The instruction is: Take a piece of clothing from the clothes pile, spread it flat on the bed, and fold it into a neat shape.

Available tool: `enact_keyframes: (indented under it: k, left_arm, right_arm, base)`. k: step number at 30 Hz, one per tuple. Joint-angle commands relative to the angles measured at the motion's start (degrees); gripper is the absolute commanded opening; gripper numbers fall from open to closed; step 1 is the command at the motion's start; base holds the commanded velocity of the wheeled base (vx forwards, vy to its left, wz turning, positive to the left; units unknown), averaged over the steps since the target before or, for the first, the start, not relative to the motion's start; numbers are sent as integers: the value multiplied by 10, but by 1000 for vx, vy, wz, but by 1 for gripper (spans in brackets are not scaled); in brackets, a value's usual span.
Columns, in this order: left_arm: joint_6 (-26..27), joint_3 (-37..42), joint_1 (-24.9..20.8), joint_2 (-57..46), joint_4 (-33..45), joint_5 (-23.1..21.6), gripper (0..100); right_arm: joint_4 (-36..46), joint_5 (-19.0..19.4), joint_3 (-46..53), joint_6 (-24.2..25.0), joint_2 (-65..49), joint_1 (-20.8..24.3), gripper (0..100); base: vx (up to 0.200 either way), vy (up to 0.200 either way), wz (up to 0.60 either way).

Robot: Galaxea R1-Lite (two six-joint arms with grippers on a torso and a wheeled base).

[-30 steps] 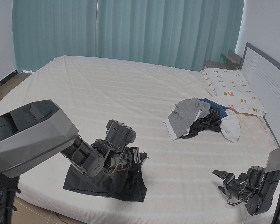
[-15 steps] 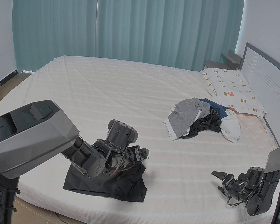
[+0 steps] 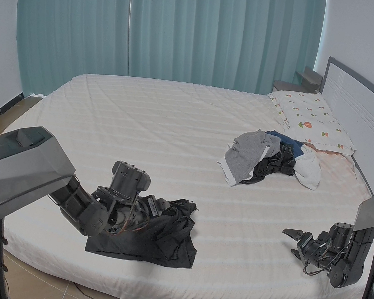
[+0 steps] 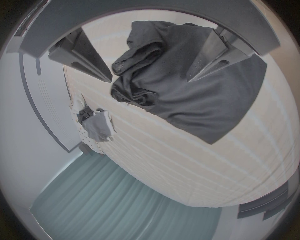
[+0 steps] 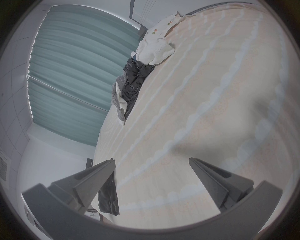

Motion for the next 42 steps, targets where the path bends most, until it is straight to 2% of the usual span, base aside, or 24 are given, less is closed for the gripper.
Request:
enact_keyframes:
  k: [1, 6, 11, 15, 21, 33, 38, 42]
  left_arm:
    - [-14, 36, 37, -16, -4, -6, 100]
    - [-26, 71, 56, -8, -39, -28, 100]
    - [-42, 72, 65, 16, -90, -24, 100]
    - [-44, 80, 71, 7, -90, -33, 100]
    - [-52, 80, 95, 4, -93, -50, 100]
    - [-62, 68, 125, 13, -93, -54, 100]
    - [-82, 60, 146, 6, -90, -98, 100]
    - [-98, 59, 155, 6, -90, -114, 100]
  right_arm:
    - [-7, -1, 0, 0, 2, 0, 100]
    - [-7, -2, 1, -1, 4, 1, 100]
    - [-7, -2, 2, -10, 6, 1, 100]
    - [-7, -3, 2, -14, 9, 2, 100]
    - [-7, -3, 2, -15, 9, 2, 100]
    - [-7, -7, -3, -18, 8, 2, 100]
    - [-7, -70, -4, -49, 1, 33, 100]
    - [-6, -98, -3, -55, -10, 59, 100]
  base:
    - [0, 0, 0]
    - [0, 0, 0]
    - [0, 0, 0]
    - [0, 0, 0]
    - [0, 200, 0]
    - [0, 200, 0]
    - [0, 200, 0]
    - [0, 200, 0]
